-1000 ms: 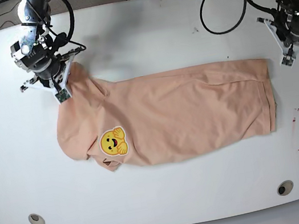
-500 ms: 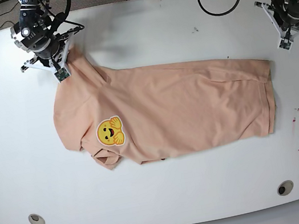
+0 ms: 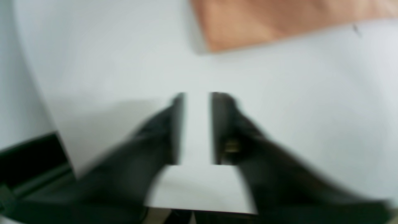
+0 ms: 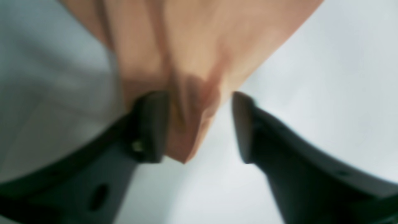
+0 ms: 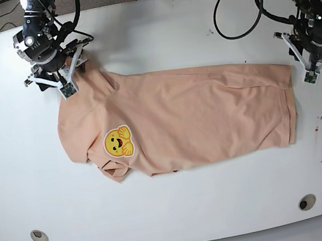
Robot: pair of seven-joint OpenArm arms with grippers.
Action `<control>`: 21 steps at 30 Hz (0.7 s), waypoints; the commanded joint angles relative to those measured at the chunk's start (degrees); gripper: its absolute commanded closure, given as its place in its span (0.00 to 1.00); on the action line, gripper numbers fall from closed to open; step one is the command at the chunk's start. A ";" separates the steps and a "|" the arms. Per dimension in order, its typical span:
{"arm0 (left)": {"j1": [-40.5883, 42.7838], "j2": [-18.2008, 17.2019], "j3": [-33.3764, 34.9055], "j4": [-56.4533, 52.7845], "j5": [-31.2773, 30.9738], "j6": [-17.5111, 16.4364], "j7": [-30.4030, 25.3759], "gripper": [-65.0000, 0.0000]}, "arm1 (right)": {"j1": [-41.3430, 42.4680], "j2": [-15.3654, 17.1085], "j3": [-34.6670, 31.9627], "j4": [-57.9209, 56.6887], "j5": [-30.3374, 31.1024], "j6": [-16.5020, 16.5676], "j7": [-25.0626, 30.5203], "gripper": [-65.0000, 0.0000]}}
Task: Fold the T-shirt properly
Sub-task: 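Lay the shirt flat on the table and open the left gripper, then move both grippers to the shirt's shoulder and hem corners and grasp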
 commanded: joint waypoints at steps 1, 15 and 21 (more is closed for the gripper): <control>-2.50 0.26 0.08 0.80 -0.57 0.10 0.13 0.49 | 0.98 0.15 0.07 1.02 0.62 -0.21 0.77 0.30; -13.40 0.35 -0.01 -16.96 -0.57 0.10 -0.93 0.37 | 6.95 -0.65 0.16 -1.17 0.00 -0.21 0.86 0.27; -14.81 0.26 0.16 -23.82 -0.57 0.10 -5.68 0.37 | 10.47 -0.82 2.71 -2.05 0.53 -0.21 0.86 0.27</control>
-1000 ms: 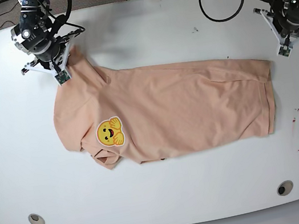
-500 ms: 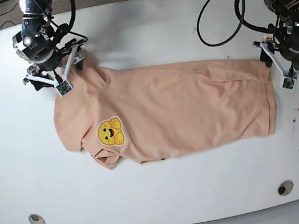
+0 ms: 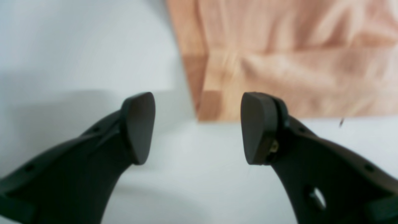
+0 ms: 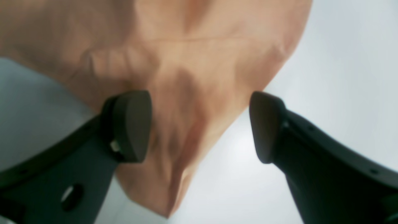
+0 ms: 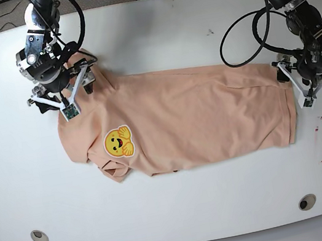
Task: Fold the T-shirt properly
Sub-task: 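Move both grippers to the shirt's shoulder and hem corners and grasp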
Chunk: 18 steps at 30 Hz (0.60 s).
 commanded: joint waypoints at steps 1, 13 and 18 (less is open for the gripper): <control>-0.95 -0.83 0.03 -2.01 -0.29 -0.03 -2.51 0.37 | 2.50 0.14 1.68 0.41 0.48 -0.23 0.86 0.27; -4.20 -0.83 1.53 -13.17 -0.11 -0.03 -4.09 0.37 | 13.05 0.23 11.35 -12.95 0.66 0.12 0.95 0.27; -3.94 -0.74 1.97 -13.44 -0.03 -0.03 -6.64 0.37 | 16.56 0.49 15.75 -17.69 4.18 0.21 1.03 0.27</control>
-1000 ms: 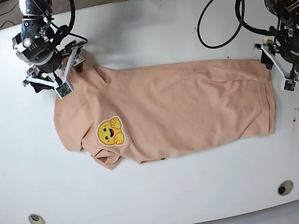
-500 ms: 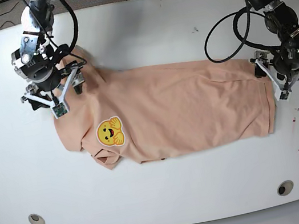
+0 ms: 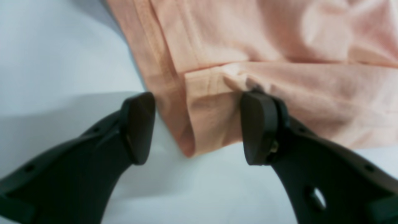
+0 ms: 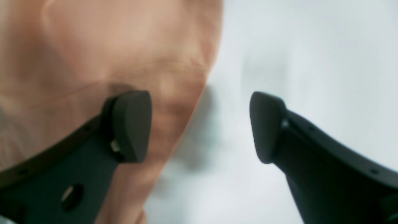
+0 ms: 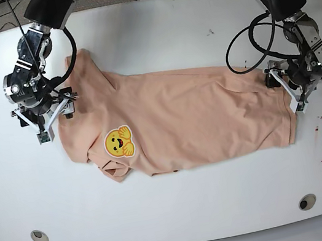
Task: Fold the T-shirt properly
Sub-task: 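Move both grippers to the shirt's shoulder and hem corners and grasp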
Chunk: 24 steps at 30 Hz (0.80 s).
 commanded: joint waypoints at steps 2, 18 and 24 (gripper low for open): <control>-0.12 -0.46 2.06 -0.15 0.30 -0.06 -0.72 0.40 | 3.00 1.04 2.93 -2.30 5.06 0.19 1.21 0.27; 1.38 -1.60 4.17 -3.23 0.22 -0.06 -2.22 1.00 | 3.96 2.71 3.90 -14.08 12.62 -0.25 4.99 0.28; 2.08 -1.60 4.00 -3.14 0.22 -0.06 -2.31 1.00 | 3.87 1.39 1.96 -15.57 12.62 -0.25 5.25 0.28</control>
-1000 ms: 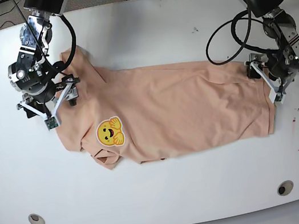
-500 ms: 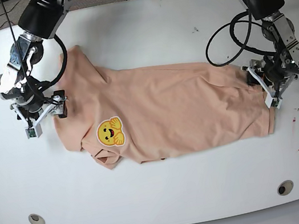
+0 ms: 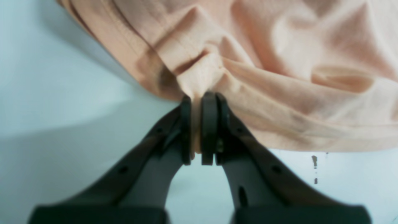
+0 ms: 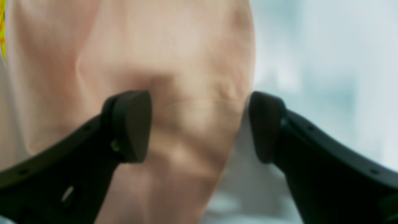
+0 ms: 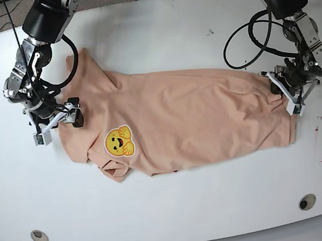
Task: Fold the T-shirt properly
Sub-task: 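Move both grippers to the shirt's shoulder and hem corners and grasp, then lift the peach shirt high with both grippers, stretching it between them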
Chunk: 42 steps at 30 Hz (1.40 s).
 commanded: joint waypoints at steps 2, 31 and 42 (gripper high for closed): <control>0.86 0.06 0.15 -0.38 2.18 -0.28 4.19 1.00 | 0.44 -0.31 -1.85 0.04 -0.10 -0.01 -1.39 0.28; 6.48 -0.56 0.33 16.06 2.18 -0.28 4.19 1.00 | -3.34 -0.31 -2.73 4.61 -0.18 -0.01 0.89 1.00; 11.50 -0.64 -0.02 28.63 2.01 -0.28 4.54 1.00 | -12.22 -0.40 -5.71 19.20 0.08 -0.01 -3.76 1.00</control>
